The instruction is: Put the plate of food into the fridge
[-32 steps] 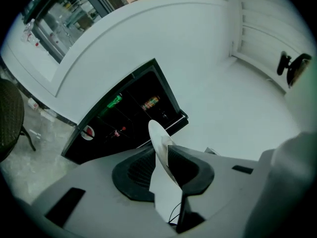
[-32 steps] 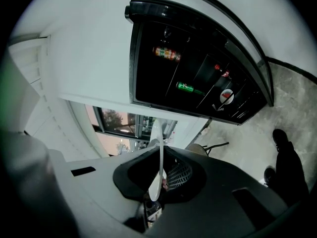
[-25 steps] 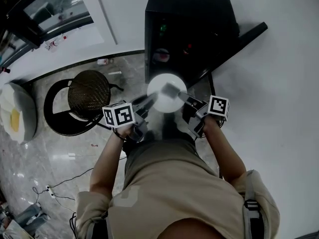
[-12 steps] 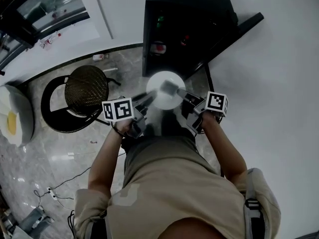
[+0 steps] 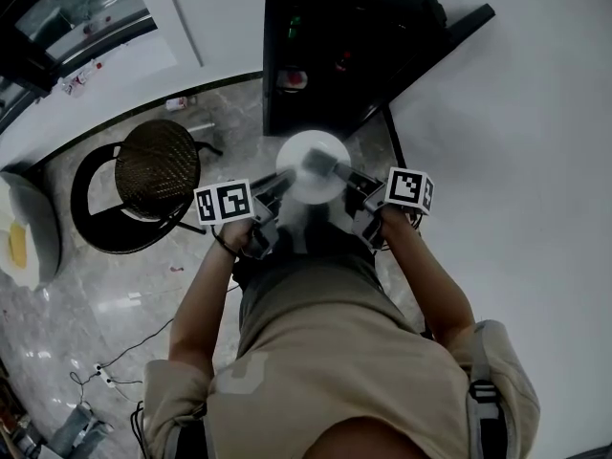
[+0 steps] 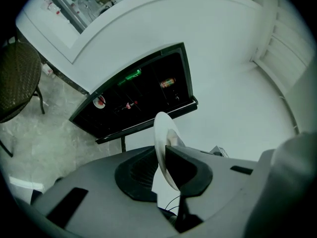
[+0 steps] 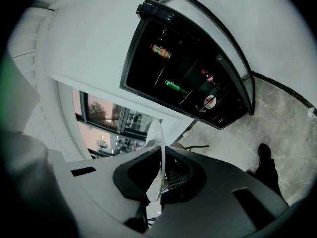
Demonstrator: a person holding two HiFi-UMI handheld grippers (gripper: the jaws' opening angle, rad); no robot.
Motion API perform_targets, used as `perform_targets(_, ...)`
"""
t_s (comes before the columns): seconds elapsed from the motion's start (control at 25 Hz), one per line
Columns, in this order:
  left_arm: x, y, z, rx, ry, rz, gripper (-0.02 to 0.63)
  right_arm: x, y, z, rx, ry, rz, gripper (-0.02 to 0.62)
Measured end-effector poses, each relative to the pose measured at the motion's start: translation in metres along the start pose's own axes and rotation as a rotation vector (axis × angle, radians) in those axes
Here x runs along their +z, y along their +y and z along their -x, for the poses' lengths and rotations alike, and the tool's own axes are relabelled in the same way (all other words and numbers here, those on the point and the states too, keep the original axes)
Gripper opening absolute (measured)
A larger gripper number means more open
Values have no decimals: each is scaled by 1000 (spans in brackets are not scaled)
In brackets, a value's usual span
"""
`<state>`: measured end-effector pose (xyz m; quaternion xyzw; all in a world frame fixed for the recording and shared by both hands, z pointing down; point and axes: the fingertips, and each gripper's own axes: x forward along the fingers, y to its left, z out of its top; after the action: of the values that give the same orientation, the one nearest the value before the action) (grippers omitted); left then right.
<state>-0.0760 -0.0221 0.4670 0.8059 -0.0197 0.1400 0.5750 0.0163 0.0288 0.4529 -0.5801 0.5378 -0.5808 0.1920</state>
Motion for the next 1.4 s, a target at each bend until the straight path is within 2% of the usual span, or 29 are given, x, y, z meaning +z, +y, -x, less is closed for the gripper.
perform_targets(0.64,-16,14,-30,61,57,31,51,7,-33,8,-29,5,-17,29)
perform_targets(1.4,-22,33,-111,122,36,63,51,61,-99,14,-47,77,5,29)
